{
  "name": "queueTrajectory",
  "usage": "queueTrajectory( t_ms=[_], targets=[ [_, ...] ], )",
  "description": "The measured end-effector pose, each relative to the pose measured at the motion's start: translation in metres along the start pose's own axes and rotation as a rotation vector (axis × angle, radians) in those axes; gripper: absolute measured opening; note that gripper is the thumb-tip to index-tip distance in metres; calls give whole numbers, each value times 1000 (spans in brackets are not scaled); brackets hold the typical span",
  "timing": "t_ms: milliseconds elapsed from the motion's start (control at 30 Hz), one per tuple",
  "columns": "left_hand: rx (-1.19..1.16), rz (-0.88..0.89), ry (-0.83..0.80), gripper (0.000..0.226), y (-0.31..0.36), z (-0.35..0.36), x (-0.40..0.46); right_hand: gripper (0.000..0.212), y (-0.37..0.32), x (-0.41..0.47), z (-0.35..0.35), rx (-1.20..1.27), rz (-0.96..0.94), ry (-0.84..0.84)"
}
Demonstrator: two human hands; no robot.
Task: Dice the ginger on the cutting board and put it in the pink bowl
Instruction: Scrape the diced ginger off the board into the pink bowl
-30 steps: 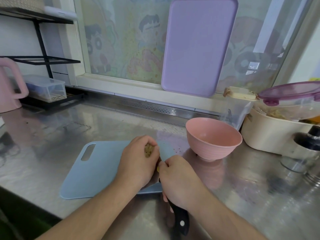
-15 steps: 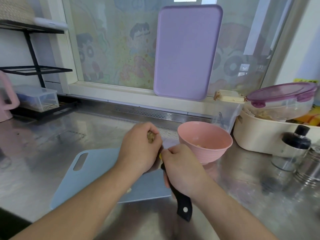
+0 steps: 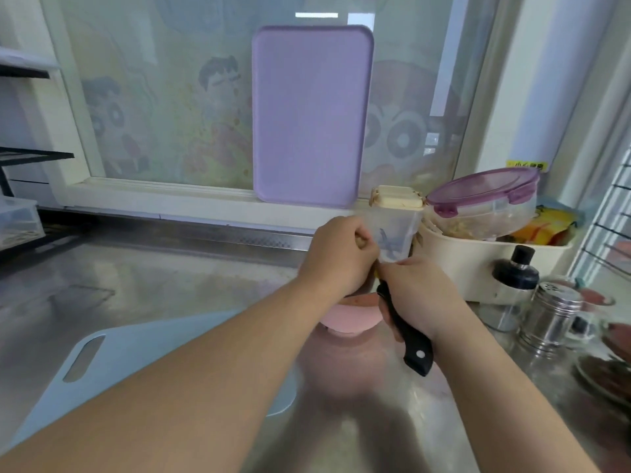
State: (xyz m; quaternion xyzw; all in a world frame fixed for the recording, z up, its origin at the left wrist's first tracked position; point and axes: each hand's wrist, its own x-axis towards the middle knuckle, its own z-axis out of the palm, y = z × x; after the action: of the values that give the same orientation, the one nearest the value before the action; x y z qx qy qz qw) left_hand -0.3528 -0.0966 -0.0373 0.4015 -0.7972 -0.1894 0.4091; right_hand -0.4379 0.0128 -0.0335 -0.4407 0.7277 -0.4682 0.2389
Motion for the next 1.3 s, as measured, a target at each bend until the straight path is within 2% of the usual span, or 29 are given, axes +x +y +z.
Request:
queueTrajectory(
  t_ms=[133,233,633,900,1000,1100,1200,1300],
  targets=[
    [20,-89,-56,7,-8,11,-2,33,8,10,-5,-62,26,15],
    [46,-74,-69,9,-10,6,-5,25,12,16,-6,-99,49,30],
    [199,-48,-47,16,-22,-11,-12,27,16,17,-9,-144,65,28],
    [46,-159,-62,15,-20,-14,-10,29,16,19,-12,-144,58,52],
    [58,-76,-31,26,-17,-14,-9,30,17,18,-12,-150,45,64],
    [123,16,-158,53,-10,-15,-9,35,17,17,-13,-142,-2,72],
    [141,38,-249,51,-8,-14,-12,36,18,17,-13,-158,-27,68],
    [157,2,-176,45,-8,-17,-16,34,20,19,-14,-167,-30,85]
  ],
)
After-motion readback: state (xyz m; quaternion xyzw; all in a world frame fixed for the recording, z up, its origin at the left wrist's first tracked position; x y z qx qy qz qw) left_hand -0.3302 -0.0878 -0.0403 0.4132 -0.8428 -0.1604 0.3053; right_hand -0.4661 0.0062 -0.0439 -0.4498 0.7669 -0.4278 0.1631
